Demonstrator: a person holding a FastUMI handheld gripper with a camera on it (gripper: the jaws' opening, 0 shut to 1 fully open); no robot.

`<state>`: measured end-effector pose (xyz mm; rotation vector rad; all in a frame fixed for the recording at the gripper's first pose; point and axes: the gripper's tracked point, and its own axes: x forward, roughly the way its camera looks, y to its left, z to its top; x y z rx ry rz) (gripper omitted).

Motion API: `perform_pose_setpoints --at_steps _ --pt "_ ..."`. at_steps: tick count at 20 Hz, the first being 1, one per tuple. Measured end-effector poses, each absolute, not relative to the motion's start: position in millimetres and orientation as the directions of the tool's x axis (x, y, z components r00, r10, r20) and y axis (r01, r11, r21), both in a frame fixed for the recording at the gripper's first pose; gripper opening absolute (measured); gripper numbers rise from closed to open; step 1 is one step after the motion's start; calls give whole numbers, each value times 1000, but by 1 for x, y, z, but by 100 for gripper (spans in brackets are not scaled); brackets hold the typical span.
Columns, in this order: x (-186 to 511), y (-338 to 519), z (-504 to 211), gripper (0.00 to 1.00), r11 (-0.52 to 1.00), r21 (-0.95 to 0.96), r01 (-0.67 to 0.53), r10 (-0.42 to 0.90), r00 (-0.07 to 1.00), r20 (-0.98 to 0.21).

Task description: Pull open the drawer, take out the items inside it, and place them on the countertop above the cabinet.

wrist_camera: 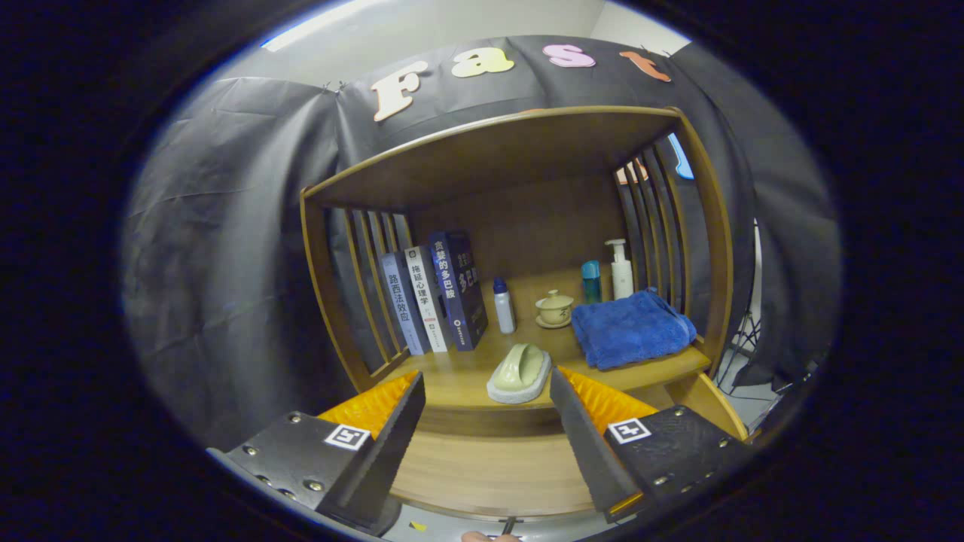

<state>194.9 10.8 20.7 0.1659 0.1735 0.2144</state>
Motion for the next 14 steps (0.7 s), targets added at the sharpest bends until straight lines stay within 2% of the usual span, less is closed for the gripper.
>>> perform_pose_setpoints --at_steps 7,12,14 --pt "172 13 13 99 980 97 -173 185 973 -139" --pt "118 0 -46 99 997 -6 -75 74 986 -149" --pt "98 7 -75 99 998 -3 -69 68 985 -159"
